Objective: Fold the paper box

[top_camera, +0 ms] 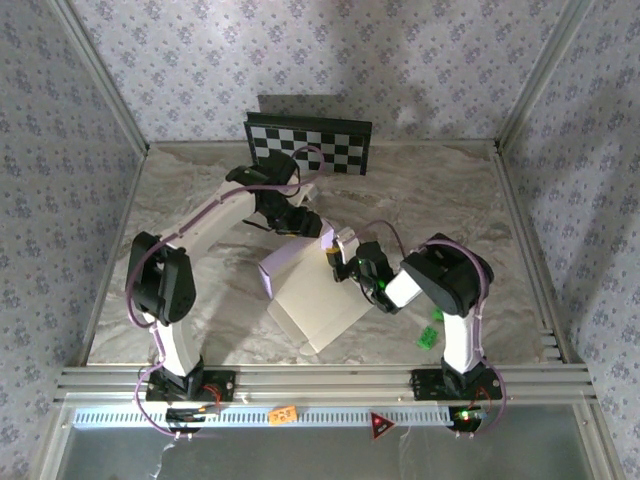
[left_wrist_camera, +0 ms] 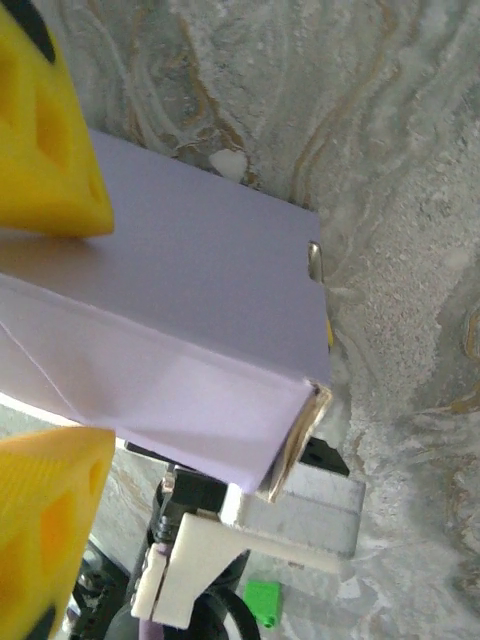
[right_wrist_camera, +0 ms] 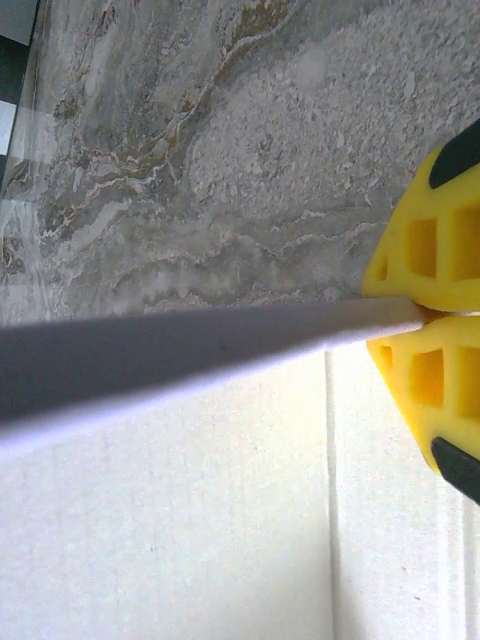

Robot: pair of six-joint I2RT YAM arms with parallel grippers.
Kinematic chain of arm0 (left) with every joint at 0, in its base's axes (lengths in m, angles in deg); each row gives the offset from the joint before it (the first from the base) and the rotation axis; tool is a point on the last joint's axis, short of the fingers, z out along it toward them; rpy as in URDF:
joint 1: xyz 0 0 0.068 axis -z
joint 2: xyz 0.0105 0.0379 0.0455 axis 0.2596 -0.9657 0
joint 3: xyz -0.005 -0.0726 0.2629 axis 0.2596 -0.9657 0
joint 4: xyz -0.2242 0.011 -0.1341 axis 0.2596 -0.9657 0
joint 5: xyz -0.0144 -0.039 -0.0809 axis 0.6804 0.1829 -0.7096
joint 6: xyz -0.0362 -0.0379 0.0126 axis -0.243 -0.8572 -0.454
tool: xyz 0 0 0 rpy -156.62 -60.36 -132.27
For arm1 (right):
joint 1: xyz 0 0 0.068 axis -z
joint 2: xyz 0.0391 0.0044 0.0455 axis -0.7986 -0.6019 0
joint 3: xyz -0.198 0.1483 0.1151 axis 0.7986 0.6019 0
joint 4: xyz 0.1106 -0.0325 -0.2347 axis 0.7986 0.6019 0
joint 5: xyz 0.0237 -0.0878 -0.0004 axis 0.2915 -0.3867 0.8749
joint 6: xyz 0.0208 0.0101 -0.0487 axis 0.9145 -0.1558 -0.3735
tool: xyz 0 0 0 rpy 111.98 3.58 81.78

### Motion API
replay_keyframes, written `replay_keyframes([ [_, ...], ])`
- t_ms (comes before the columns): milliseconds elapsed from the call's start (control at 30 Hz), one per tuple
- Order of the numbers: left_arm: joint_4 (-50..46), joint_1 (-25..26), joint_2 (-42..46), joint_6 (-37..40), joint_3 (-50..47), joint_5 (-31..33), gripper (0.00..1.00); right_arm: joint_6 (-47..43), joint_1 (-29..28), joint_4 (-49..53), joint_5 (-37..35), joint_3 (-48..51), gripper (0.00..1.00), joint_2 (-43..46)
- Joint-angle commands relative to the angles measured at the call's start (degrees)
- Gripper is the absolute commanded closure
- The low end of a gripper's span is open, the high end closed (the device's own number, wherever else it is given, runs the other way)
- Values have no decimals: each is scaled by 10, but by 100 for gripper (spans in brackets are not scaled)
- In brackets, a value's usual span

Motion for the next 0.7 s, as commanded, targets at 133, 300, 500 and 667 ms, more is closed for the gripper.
replay_keyframes([
  [133, -39, -23, 114, -2, 52, 17, 30, -16, 13, 330, 58, -62, 100, 128],
  [300, -22, -36, 172, 1, 37, 40, 28, -64, 27, 610, 97, -134, 100, 190],
  [500, 24, -54, 217, -11, -39, 53, 28, -167, 40, 950, 130, -273, 100, 176],
  [667, 45, -55, 217, -20, -110, 52, 31, -233, 29, 1161, 29, -407, 100, 97],
])
